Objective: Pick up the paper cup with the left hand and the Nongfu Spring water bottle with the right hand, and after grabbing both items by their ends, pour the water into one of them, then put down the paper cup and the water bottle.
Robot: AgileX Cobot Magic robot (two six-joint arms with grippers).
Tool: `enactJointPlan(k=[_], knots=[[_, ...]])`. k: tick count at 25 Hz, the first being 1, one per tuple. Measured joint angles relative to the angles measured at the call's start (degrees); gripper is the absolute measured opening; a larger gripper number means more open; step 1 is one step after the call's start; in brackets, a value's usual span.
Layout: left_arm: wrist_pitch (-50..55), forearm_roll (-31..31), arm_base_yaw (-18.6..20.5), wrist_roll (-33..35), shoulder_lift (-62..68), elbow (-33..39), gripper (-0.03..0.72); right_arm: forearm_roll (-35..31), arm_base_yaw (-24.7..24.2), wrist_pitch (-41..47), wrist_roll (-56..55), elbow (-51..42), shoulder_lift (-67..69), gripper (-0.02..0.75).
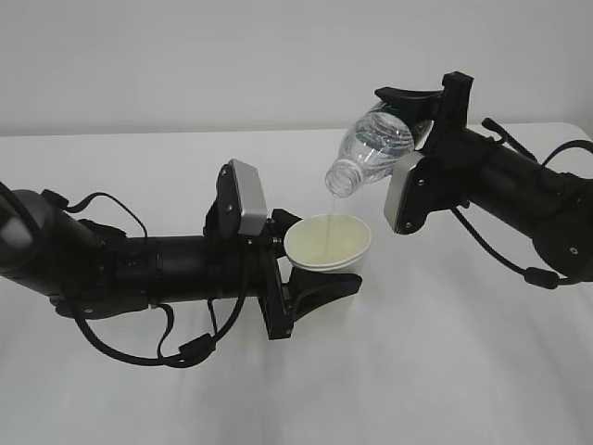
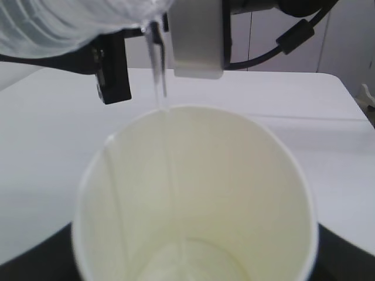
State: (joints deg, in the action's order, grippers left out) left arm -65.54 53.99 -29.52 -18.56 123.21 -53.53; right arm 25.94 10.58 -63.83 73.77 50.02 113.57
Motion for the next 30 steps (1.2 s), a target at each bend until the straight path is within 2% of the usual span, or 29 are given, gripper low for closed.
enactJointPlan(k=[30], knots=[[0.0,0.0,0.0,0.0,0.0,0.0,0.483,0.0,0.0,0.0,0.22,0.0,0.0,0.474]])
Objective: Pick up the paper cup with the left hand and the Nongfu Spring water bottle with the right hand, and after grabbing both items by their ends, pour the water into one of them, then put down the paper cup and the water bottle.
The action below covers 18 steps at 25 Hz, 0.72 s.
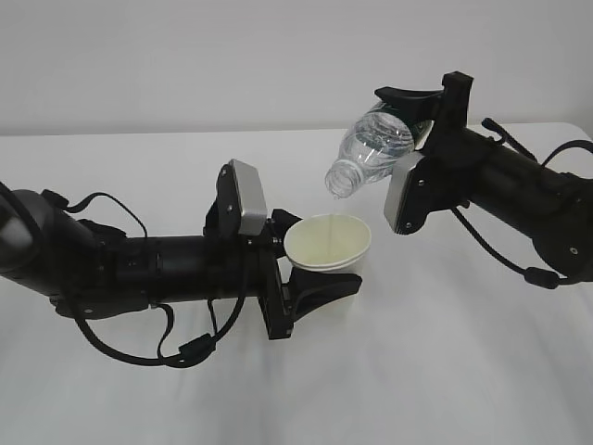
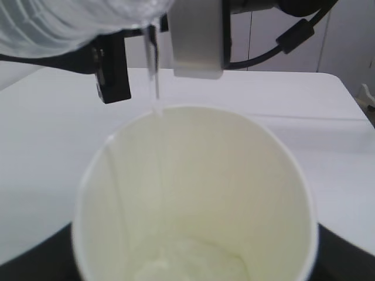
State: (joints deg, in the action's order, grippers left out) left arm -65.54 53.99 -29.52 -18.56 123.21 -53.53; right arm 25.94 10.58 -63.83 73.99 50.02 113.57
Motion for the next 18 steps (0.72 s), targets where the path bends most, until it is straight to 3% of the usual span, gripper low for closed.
enactJointPlan(k=[18], knots=[[0.0,0.0,0.0,0.0,0.0,0.0,0.482,0.0,0.0,-0.09,0.91,0.0,0.0,0.474]])
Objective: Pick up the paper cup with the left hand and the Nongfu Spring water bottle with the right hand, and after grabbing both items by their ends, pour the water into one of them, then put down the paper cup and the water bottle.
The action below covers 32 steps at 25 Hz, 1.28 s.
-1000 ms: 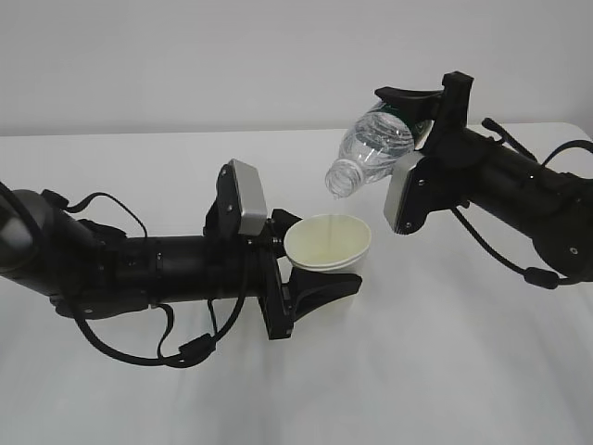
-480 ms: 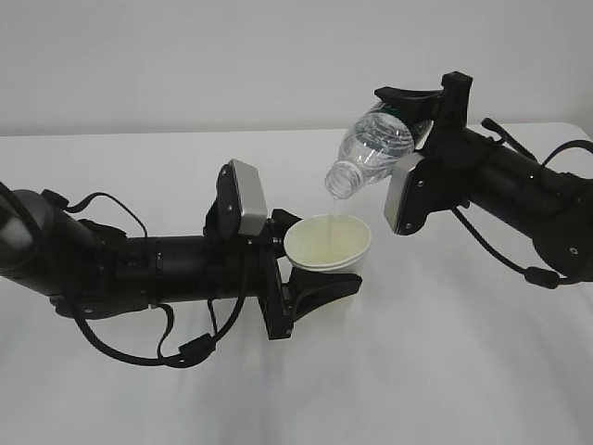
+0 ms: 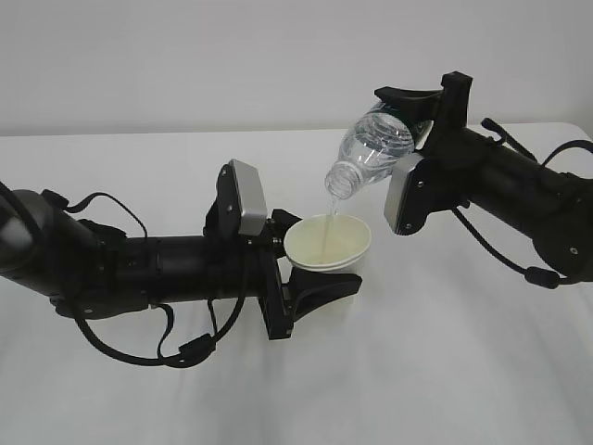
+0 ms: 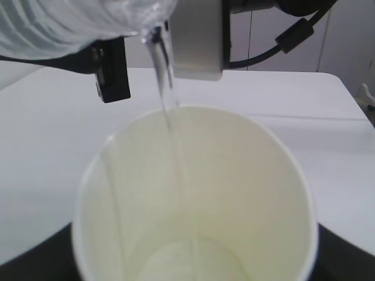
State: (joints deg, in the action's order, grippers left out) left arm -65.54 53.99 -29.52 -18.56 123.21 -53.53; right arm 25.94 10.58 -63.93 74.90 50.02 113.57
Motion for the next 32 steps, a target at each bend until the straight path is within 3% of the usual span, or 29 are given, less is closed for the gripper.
enactJointPlan(k=[32], knots=[[0.1,0.0,0.0,0.0,0.0,0.0,0.482,-0.2,0.0,-0.04,1.31,0.0,0.0,0.474]])
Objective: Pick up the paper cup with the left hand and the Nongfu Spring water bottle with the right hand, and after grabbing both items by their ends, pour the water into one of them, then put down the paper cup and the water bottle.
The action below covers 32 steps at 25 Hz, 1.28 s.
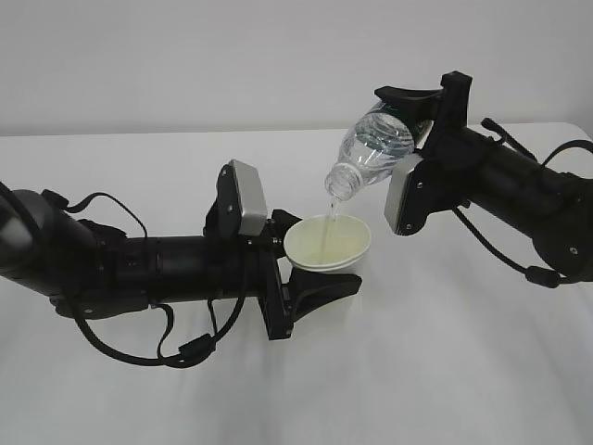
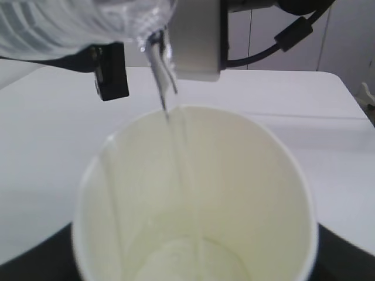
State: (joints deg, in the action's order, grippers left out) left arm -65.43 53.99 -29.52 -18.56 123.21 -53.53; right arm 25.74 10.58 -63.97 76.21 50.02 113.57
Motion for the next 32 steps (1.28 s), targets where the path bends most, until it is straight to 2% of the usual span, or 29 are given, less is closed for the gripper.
enactJointPlan(k=[32], knots=[[0.1,0.54,-0.15,0.0,0.0,0.0,0.482,-0.34,0.0,0.0,0.4,0.0,0.0,0.474]])
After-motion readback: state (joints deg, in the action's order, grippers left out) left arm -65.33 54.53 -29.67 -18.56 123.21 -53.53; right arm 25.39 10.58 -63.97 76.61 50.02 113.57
